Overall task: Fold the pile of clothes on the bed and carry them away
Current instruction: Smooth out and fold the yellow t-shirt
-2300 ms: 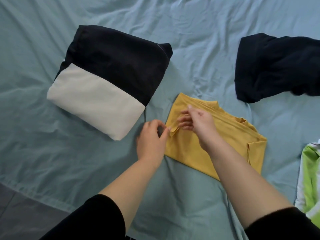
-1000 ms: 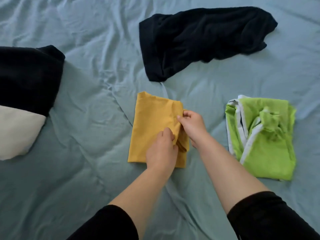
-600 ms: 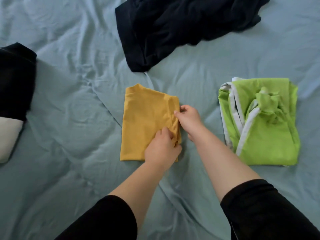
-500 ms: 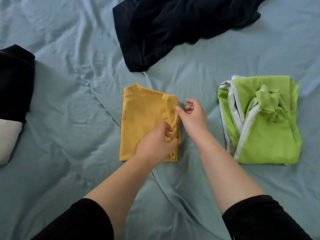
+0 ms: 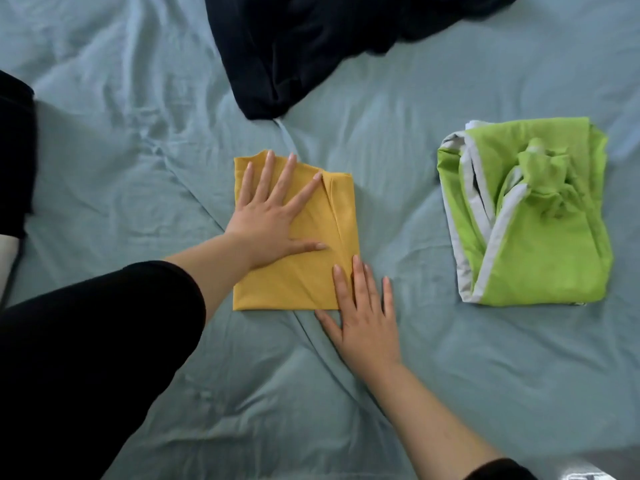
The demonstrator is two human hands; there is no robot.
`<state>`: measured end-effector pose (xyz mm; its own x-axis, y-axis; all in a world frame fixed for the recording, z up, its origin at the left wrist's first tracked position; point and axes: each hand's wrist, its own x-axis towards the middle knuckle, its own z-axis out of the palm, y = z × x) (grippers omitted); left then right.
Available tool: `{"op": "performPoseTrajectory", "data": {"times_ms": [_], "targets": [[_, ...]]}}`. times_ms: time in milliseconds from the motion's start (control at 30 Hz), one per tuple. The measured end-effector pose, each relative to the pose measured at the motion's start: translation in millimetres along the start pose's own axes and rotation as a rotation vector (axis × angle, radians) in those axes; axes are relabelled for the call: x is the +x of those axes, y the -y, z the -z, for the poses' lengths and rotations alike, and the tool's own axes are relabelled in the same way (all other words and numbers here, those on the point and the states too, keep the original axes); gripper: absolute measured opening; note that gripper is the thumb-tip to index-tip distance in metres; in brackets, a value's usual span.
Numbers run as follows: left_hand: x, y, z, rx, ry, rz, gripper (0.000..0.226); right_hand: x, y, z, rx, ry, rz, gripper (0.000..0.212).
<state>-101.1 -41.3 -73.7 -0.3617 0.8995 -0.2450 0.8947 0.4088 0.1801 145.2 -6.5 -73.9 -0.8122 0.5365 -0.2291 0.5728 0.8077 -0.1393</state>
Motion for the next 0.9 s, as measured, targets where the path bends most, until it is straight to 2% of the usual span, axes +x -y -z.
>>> {"op": "performPoseTrajectory", "data": {"times_ms": [100, 167, 233, 267, 300, 367, 433, 500, 600, 700, 767, 900], "targets": [[-40, -3, -4, 0.036, 0.070, -0.067, 0.107, -12, -3, 12, 0.037, 0.101, 0.022, 0.076], [-77, -9, -8, 0.038, 0.148, -0.155, 0.107, -11, 1, 25, 0.250, 0.112, -0.021, 0.076], [-107, -15, -10, -0.042, 0.184, -0.179, 0.105, -2, 7, 37, 0.577, -0.012, -0.213, 0.072], [-118, -19, -9, -0.147, 0.175, -0.097, 0.103, 5, 11, 44, 0.739, -0.084, -0.368, 0.065], [-123, -23, -5, -0.290, 0.127, 0.058, 0.102, 16, 13, 50, 0.873, -0.121, -0.523, 0.056], [-122, -30, 5, -0.640, -0.052, 0.490, 0.097, 41, 14, 57, 1.040, -0.076, -0.769, 0.045], [-110, -31, 12, -0.862, -0.145, 0.824, 0.081, 61, 13, 60, 1.076, 0.001, -0.875, 0.046], [-96, -27, 17, -0.930, -0.093, 0.947, 0.058, 72, 14, 61, 1.077, 0.049, -0.901, 0.046], [-80, -17, 21, -0.954, 0.043, 0.937, 0.032, 77, 19, 63, 1.064, 0.092, -0.835, 0.039], [-81, -7, 24, -1.039, -0.036, 0.873, 0.024, 77, 32, 68, 1.090, 0.074, -0.770, 0.034], [-89, 1, 29, -1.078, -0.121, 0.811, 0.024, 75, 49, 74, 1.052, 0.011, -0.734, 0.033], [-117, 36, 46, -1.133, -0.184, 0.774, 0.023, 71, 104, 89, 0.998, -0.090, -0.666, 0.027]]}}
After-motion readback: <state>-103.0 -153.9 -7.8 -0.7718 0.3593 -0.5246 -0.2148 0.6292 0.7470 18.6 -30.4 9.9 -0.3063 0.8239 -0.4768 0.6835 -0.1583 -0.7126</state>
